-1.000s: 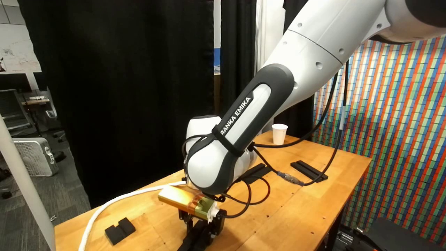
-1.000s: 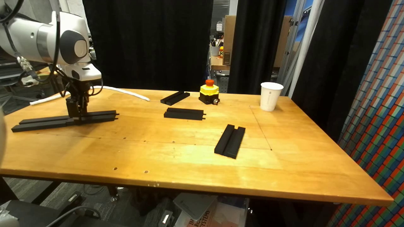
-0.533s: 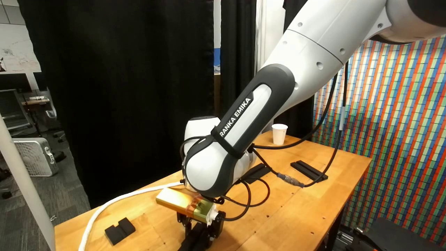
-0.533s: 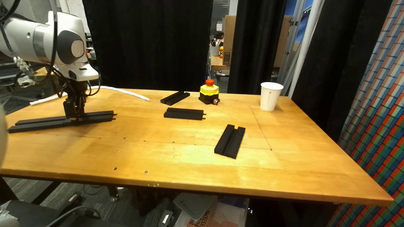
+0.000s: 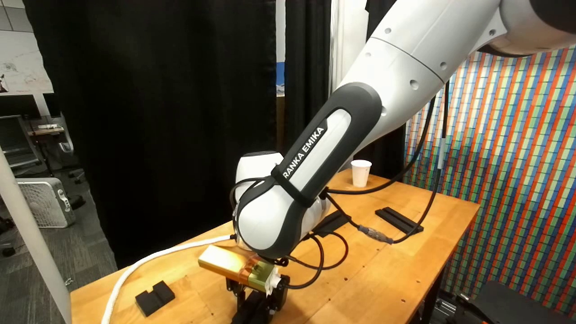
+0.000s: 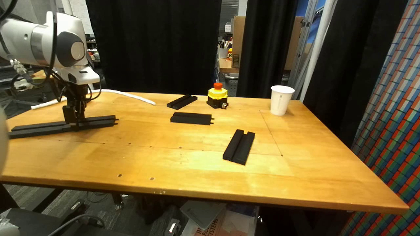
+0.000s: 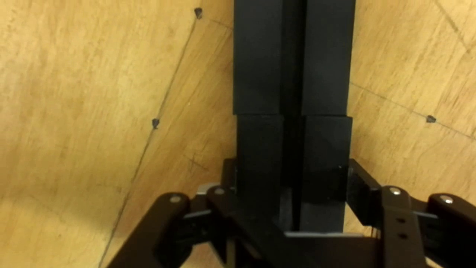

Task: Connect the four black pieces together

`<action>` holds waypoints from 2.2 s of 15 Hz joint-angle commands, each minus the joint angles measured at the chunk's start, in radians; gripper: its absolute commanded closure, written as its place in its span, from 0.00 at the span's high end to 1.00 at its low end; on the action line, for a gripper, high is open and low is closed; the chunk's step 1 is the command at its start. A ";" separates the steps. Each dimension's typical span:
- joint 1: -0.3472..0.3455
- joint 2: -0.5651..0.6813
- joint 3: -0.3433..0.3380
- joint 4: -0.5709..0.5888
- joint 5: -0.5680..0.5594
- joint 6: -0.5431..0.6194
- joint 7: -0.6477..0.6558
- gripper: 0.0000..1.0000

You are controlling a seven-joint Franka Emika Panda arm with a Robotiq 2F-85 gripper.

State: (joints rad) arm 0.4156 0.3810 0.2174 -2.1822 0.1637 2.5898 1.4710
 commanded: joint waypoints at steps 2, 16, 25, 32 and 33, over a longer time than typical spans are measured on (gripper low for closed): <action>0.004 -0.014 0.007 -0.020 0.014 0.005 0.009 0.45; -0.001 -0.027 0.021 -0.052 0.028 0.019 -0.004 0.45; 0.013 0.007 0.016 -0.029 0.014 0.036 0.014 0.45; 0.043 0.014 0.016 -0.021 0.004 0.058 0.053 0.45; 0.049 0.017 0.016 -0.020 0.003 0.065 0.060 0.45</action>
State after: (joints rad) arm 0.4369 0.3697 0.2326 -2.2063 0.1709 2.6108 1.4912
